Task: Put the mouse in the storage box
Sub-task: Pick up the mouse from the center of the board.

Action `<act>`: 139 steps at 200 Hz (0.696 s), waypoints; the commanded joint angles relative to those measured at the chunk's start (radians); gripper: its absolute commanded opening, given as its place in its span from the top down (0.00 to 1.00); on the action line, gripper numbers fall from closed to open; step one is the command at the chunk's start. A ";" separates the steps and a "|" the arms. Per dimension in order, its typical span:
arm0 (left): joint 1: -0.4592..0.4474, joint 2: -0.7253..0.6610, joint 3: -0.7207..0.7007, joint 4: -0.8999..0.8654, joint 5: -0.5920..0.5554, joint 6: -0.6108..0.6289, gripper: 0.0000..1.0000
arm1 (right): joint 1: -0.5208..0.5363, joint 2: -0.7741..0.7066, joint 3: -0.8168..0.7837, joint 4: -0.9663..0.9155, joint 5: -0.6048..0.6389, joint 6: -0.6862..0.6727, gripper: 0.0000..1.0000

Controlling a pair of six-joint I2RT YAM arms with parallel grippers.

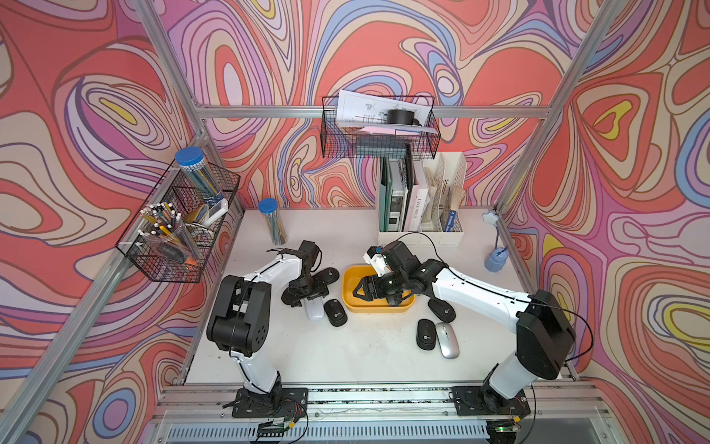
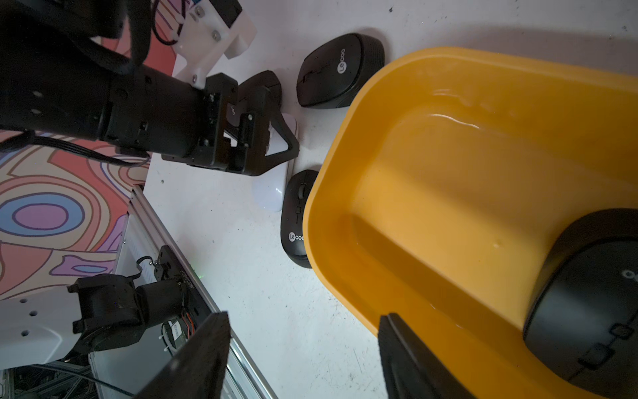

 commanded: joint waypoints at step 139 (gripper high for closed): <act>-0.033 0.017 -0.050 0.024 -0.036 0.024 0.35 | 0.027 0.010 -0.004 0.013 0.009 0.004 0.31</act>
